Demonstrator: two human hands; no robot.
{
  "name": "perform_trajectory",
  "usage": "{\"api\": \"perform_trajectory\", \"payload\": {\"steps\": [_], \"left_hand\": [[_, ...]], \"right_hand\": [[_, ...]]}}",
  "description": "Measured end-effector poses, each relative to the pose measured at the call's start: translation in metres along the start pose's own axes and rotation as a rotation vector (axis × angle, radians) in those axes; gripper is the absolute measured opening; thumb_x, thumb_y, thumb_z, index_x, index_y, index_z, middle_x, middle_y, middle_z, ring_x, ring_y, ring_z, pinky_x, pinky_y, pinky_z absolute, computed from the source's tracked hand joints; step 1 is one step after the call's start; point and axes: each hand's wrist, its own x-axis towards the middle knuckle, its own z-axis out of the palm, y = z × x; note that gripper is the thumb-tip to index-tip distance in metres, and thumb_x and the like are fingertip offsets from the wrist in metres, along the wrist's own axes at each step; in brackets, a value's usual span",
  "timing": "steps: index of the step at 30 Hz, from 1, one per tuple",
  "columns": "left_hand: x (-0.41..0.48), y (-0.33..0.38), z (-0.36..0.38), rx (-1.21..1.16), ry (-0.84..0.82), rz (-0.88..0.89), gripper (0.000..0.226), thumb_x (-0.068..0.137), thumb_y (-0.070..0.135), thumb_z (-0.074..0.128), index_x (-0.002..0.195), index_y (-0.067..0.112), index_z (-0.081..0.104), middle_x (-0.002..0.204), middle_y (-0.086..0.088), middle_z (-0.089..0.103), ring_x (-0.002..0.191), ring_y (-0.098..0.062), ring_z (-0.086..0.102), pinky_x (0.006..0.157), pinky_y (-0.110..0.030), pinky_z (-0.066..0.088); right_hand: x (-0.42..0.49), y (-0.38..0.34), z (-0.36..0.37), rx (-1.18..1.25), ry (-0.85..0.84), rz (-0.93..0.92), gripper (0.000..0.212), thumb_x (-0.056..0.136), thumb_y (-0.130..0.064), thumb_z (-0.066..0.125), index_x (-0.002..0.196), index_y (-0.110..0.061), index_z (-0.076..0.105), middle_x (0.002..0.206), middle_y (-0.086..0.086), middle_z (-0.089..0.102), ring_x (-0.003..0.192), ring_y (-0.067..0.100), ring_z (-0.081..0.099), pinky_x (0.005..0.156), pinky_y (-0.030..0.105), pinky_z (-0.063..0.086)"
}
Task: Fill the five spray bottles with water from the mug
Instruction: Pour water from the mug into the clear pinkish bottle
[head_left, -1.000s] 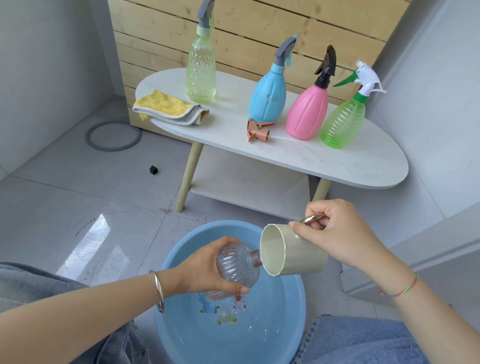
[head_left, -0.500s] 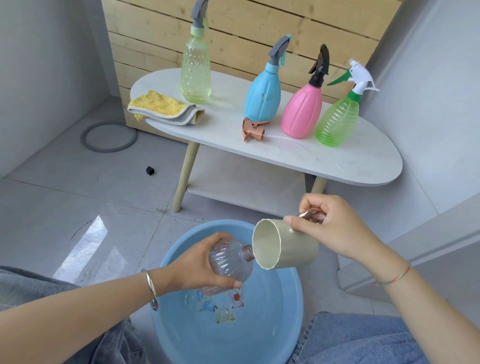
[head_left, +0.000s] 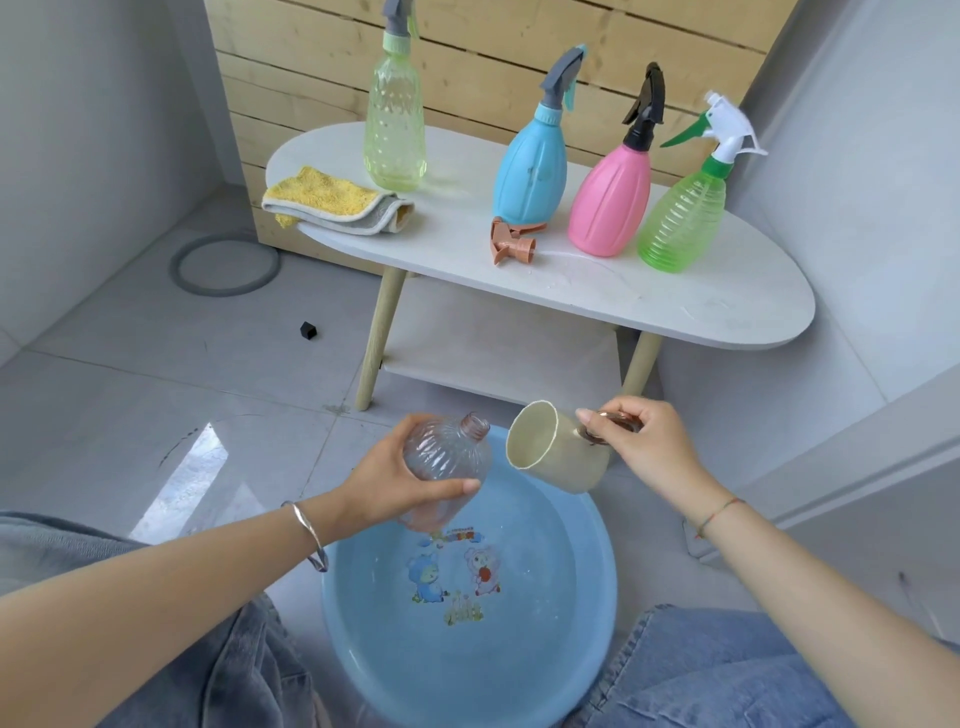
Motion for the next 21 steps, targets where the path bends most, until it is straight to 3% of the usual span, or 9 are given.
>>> {"api": "perform_trajectory", "payload": {"steps": [3,11,14,18,21], "left_hand": [[0.0,0.001,0.001,0.01,0.005,0.006,0.074,0.059,0.036,0.091,0.122,0.032,0.052,0.113,0.013,0.065,0.1,0.005,0.062,0.079,-0.009,0.049],[-0.003,0.001,0.003,0.015,0.014,0.017,0.065,0.064,0.027,0.09,0.114,0.037,0.051,0.11,0.017,0.064,0.091,0.017,0.059,0.074,-0.001,0.045],[-0.003,0.0,0.003,0.019,-0.002,-0.001,0.064,0.06,0.033,0.09,0.109,0.043,0.05,0.112,0.016,0.064,0.099,0.01,0.061,0.077,-0.003,0.046],[-0.001,-0.001,0.003,0.011,-0.001,-0.008,0.065,0.059,0.034,0.09,0.11,0.042,0.05,0.112,0.017,0.064,0.1,0.008,0.061,0.078,-0.003,0.045],[0.0,-0.001,0.005,-0.002,-0.002,-0.004,0.068,0.057,0.037,0.091,0.112,0.04,0.051,0.113,0.016,0.064,0.102,0.007,0.061,0.083,-0.008,0.046]], "right_hand": [[-0.003,0.037,0.033,-0.079,-0.033,0.036,0.029,0.086,-0.026,0.07,0.062,-0.013,0.061,0.054,0.002,0.048,0.053,0.008,0.036,0.055,0.027,0.03],[-0.028,0.11,0.103,-0.331,-0.224,0.236,0.042,0.094,-0.03,0.057,0.058,-0.022,0.036,0.059,-0.007,0.042,0.069,0.021,0.045,0.059,0.03,0.027],[-0.039,0.125,0.112,-0.355,-0.257,0.317,0.043,0.095,-0.033,0.055,0.058,-0.021,0.037,0.058,-0.007,0.042,0.07,0.022,0.045,0.062,0.029,0.026],[-0.046,0.137,0.119,-0.283,-0.256,0.374,0.035,0.094,-0.034,0.056,0.068,-0.011,0.052,0.067,0.005,0.054,0.069,0.024,0.048,0.06,0.031,0.03],[-0.049,0.14,0.122,-0.248,-0.258,0.391,0.034,0.094,-0.033,0.057,0.07,-0.009,0.054,0.072,0.008,0.055,0.069,0.023,0.047,0.062,0.031,0.032]]}}
